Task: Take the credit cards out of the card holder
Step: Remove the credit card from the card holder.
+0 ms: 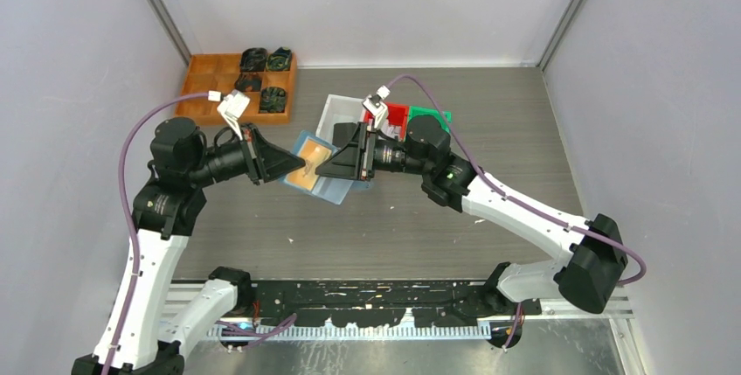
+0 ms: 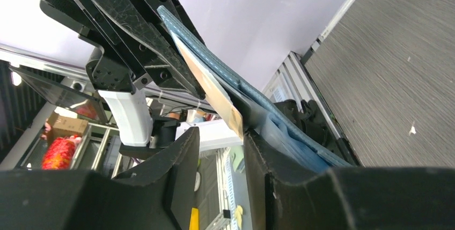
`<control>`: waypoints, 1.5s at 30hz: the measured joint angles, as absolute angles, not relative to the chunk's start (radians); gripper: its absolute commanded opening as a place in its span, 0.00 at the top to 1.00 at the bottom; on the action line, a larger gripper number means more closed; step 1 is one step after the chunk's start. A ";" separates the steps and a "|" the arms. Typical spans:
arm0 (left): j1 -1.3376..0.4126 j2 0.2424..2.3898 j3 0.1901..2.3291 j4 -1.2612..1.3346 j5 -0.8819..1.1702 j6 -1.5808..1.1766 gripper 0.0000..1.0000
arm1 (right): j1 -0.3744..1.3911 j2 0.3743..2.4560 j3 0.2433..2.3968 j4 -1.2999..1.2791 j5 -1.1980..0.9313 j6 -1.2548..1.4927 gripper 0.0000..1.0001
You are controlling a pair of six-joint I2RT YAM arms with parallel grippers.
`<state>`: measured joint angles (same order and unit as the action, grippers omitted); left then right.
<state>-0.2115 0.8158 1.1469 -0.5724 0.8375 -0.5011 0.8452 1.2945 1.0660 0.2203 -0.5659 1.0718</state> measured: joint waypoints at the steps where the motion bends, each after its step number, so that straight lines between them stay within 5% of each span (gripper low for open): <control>1: -0.210 0.815 1.147 -0.566 0.838 -0.510 1.00 | 0.845 1.296 1.055 0.248 -0.564 1.082 0.61; 27: -0.191 0.791 1.147 -0.356 0.857 -0.671 1.00 | 0.876 1.352 0.967 0.681 -0.513 1.284 0.67; 45: -0.189 0.787 1.146 -0.302 0.885 -0.747 0.92 | 0.883 1.365 0.871 0.958 -0.476 1.345 0.95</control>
